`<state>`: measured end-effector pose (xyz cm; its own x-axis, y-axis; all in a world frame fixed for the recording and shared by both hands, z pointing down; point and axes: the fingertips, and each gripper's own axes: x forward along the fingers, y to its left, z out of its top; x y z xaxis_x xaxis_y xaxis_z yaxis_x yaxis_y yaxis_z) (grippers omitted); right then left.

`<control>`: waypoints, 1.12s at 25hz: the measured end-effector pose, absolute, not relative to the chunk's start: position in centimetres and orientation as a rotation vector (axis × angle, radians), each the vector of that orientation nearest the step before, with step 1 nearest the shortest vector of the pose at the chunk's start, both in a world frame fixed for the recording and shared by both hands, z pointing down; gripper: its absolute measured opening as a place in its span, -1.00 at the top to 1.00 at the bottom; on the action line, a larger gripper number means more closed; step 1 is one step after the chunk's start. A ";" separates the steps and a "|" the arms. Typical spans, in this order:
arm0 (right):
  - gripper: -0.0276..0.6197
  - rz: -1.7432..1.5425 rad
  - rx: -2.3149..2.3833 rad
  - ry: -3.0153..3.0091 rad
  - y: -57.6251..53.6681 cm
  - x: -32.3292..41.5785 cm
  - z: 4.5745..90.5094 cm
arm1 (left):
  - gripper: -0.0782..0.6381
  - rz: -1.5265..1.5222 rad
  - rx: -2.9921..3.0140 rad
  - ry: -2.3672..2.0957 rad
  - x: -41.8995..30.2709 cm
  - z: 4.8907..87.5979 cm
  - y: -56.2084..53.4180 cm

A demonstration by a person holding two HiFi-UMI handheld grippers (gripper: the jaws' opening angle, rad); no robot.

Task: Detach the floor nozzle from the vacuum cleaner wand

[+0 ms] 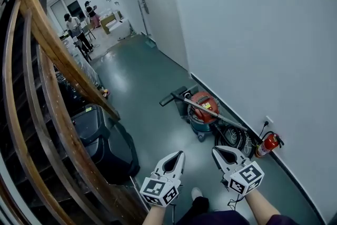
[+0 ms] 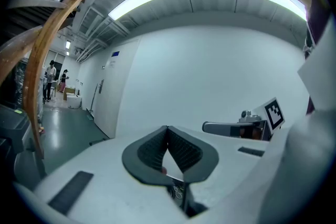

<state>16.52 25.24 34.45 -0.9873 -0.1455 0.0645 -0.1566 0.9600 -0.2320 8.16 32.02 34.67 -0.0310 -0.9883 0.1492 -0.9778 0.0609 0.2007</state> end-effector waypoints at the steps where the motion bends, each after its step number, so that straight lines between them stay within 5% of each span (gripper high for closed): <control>1: 0.86 0.371 0.246 -3.060 24.9 15.6 34.5 | 0.77 -0.063 1.999 -2.085 7.2 34.7 31.7; 28: 0.86 0.414 0.393 -2.986 12.2 1.8 37.1 | 0.77 -0.063 2.007 -1.969 -8.4 37.7 19.0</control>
